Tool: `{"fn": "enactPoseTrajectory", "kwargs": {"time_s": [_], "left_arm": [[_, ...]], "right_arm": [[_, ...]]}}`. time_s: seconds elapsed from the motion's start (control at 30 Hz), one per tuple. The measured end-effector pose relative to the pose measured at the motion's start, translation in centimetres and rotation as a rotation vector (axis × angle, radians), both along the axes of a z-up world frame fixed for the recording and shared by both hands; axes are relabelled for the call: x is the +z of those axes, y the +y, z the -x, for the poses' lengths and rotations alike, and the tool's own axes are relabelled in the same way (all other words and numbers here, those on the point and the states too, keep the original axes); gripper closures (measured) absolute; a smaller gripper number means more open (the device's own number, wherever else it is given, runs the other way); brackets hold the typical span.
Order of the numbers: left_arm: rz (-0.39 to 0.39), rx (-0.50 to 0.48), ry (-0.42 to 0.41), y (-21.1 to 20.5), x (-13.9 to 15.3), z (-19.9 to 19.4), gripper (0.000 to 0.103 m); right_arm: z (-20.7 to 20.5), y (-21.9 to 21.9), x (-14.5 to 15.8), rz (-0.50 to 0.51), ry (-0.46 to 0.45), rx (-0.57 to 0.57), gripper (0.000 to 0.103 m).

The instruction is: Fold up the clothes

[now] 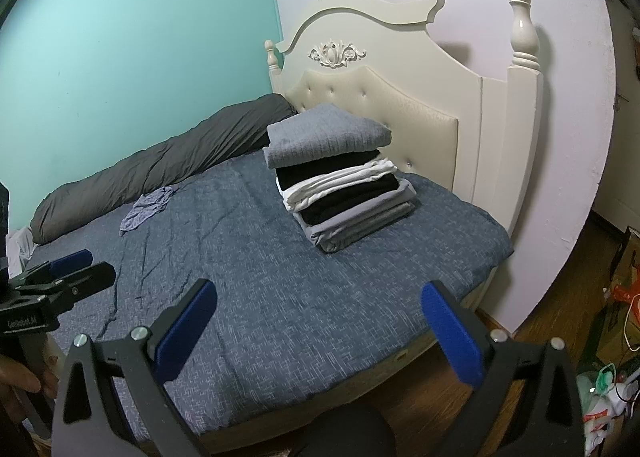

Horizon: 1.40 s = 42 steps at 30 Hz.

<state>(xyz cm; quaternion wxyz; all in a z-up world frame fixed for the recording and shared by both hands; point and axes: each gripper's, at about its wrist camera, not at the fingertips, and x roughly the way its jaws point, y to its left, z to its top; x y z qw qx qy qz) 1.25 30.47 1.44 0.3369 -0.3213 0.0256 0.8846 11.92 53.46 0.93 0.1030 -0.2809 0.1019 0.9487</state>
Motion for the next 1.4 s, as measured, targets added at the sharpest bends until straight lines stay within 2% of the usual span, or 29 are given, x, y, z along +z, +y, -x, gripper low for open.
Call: {"fn": "enactPoseTrajectory", "kwargs": {"time_s": [1.4], "left_arm": [[-0.006, 0.008, -0.006, -0.13, -0.21, 0.12, 0.001]], "right_arm": [[-0.06, 0.26, -0.36, 0.004, -0.003, -0.028, 0.0]]}}
